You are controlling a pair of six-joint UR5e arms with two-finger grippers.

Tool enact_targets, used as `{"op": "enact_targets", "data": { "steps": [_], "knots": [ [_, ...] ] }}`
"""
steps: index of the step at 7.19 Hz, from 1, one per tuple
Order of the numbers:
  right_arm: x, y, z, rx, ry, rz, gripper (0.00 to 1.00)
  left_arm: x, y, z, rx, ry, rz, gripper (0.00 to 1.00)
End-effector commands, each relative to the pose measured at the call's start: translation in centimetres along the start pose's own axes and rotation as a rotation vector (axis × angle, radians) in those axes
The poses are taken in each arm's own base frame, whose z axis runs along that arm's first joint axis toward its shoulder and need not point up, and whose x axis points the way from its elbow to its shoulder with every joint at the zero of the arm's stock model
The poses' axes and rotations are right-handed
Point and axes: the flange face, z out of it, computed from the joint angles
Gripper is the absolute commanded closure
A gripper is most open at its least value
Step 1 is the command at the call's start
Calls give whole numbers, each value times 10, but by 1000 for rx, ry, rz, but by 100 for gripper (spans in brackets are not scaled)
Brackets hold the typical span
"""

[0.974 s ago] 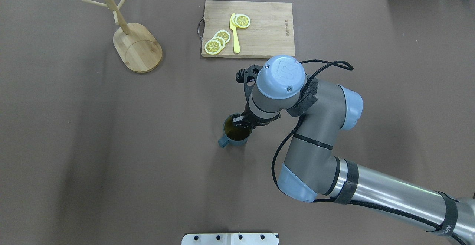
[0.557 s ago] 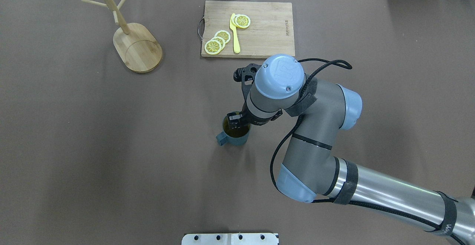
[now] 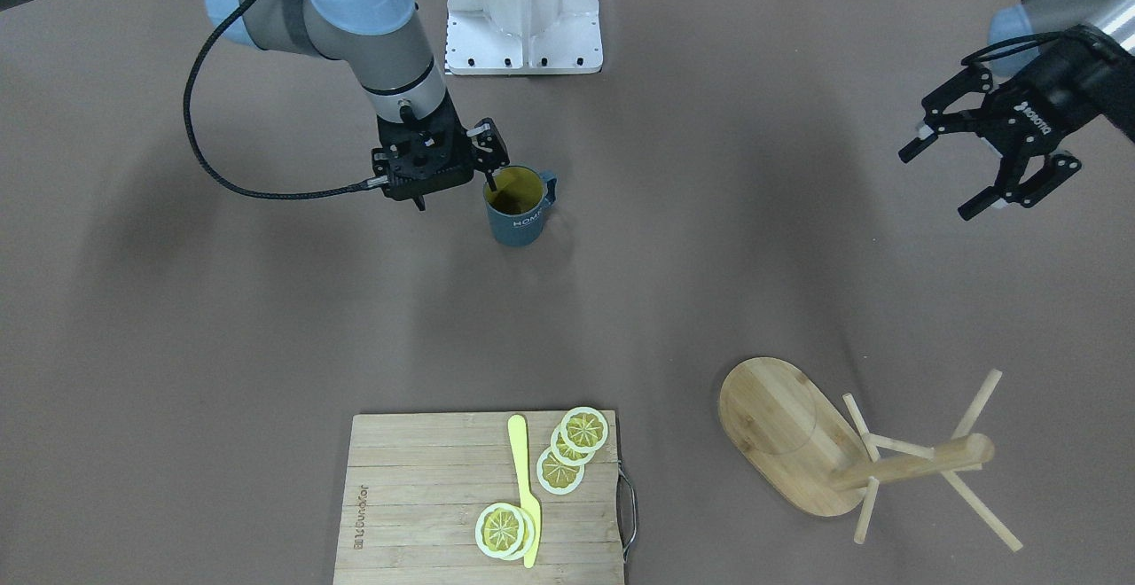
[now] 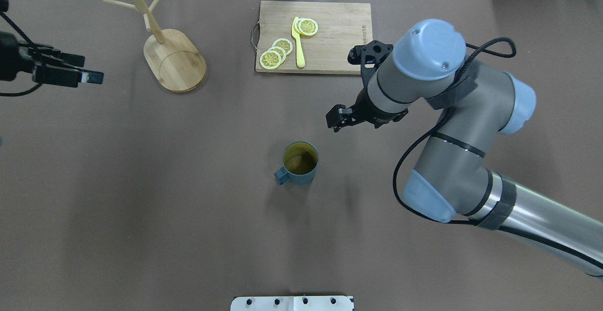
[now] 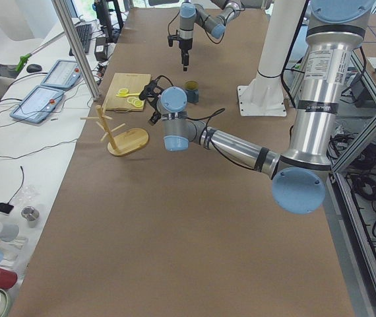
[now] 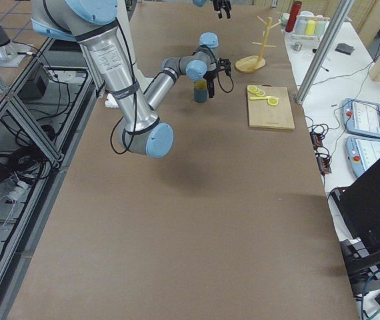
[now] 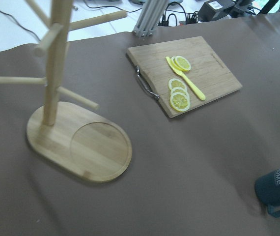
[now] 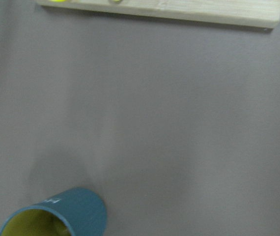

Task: Hang cup on storage rack
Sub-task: 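Set the blue mug down and open the right gripper while the left arm reaches in, then move the left gripper toward the mug handle while the right arm withdraws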

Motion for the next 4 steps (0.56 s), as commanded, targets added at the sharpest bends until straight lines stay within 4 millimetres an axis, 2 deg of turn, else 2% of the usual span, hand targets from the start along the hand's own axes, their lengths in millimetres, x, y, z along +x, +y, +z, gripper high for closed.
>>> {"op": "enact_targets", "data": {
  "steps": [1,2,3,4],
  "knots": [
    [80,-14,-20,5,39,29,0,60,8,68,53,68,71,2],
    [106,-17,-20,-11,56,-3,0,91,33,106,90,104,101,3],
    [131,-24,-21,-10,81,-24,0,121,38,141,107,168,120,4],
    [164,-24,-21,-16,109,-14,0,140,33,161,129,182,123,4]
  ]
}}
